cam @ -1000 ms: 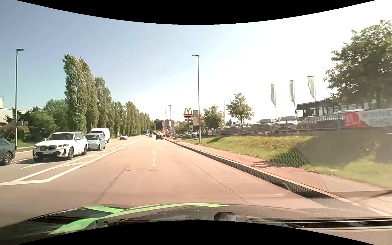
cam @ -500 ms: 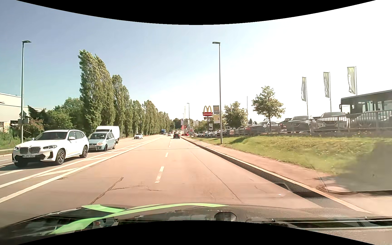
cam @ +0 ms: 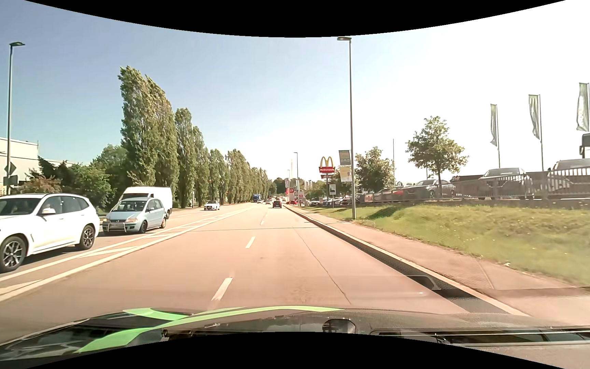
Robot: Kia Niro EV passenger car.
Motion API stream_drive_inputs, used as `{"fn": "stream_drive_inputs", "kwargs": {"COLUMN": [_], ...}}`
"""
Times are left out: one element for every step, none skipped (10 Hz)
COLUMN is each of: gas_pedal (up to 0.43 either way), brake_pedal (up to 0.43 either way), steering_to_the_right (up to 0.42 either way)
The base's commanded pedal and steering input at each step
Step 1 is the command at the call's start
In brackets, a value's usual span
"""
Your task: Follow the waypoints while adhering to traffic rules and regulations
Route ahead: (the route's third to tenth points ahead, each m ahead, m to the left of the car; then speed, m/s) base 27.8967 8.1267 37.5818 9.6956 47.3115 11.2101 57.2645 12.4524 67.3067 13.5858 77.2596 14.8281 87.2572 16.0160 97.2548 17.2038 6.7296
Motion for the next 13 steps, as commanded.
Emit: {"fn": "stream_drive_inputs", "kwargs": {"gas_pedal": [0.157,0.157,0.157,0.157,0.169,0.177,0.177,0.189,0.189,0.189,0.209,0.22,0.228], "brake_pedal": [0.0,0.0,0.0,0.0,0.0,0.0,0.0,0.0,0.0,0.0,0.0,0.0,0.0], "steering_to_the_right": [-0.068,-0.068,-0.062,-0.054,-0.048,-0.048,-0.048,-0.046,-0.041,-0.037,-0.032,-0.031,-0.031]}}
